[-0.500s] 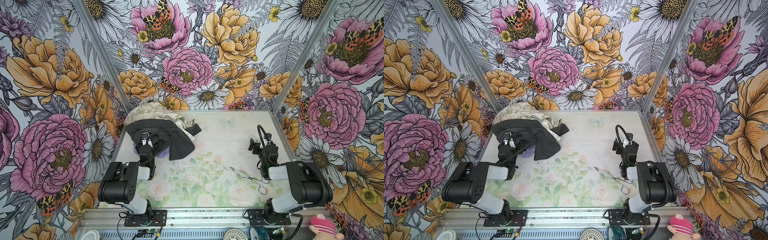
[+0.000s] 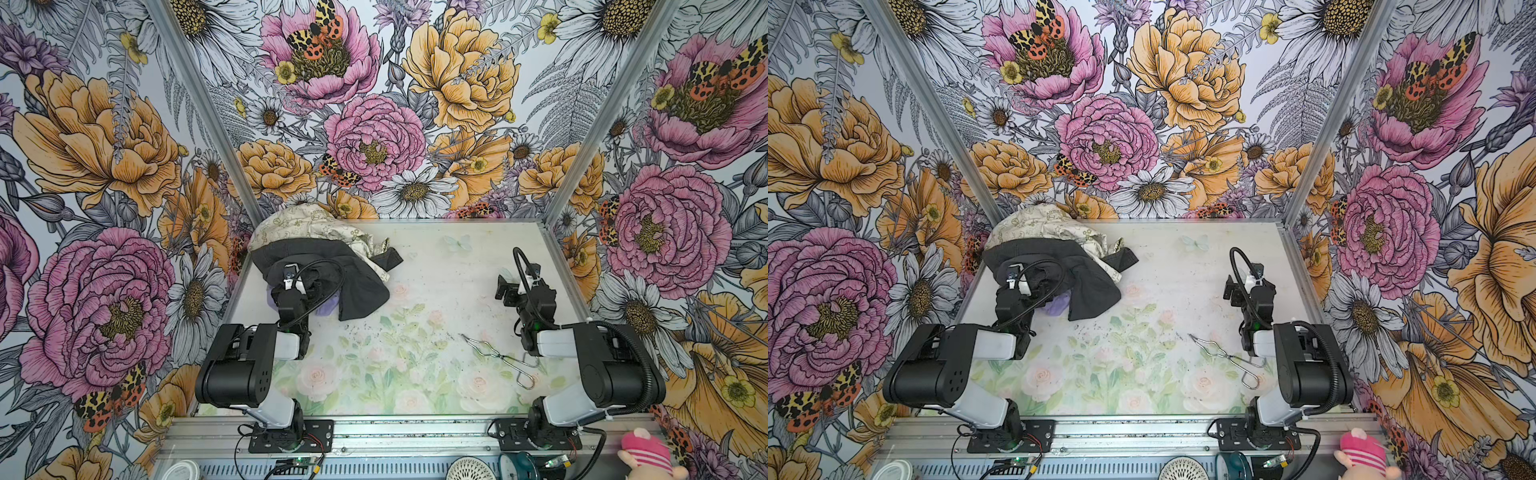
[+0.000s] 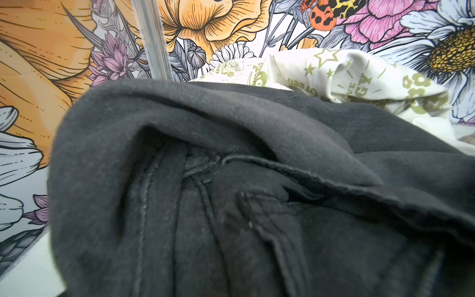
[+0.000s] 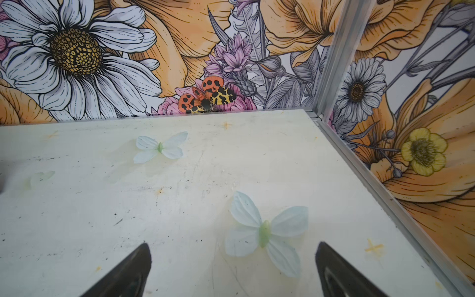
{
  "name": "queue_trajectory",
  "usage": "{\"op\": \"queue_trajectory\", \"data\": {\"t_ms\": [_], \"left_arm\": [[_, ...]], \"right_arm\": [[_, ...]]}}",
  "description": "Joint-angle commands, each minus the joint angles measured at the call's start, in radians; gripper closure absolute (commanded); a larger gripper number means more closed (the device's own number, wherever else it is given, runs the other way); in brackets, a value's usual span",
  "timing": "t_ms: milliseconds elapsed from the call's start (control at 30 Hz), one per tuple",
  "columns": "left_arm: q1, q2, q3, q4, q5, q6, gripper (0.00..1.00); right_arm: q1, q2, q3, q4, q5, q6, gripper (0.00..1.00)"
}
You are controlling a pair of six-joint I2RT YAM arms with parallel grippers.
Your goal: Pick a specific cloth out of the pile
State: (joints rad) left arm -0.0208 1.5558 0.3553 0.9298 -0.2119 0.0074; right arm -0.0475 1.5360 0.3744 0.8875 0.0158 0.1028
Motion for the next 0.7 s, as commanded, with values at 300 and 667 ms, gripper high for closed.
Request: {"op": "queue_trajectory", "data": {"t_ms": [300,667], "left_arm": [[0.012,-0.005,0.022,0.012,0.054,0.000,0.01],[0.006,-0.023,-0.029,0.098,0.011,-0.009,0.01]], "right_arm": [[-0.005,0.003,0.021,-0.016,-0.042,-0.017,0.00],[0.005,-0.196,0.021,-0.186,-0.016,-0.019,0.00]]}}
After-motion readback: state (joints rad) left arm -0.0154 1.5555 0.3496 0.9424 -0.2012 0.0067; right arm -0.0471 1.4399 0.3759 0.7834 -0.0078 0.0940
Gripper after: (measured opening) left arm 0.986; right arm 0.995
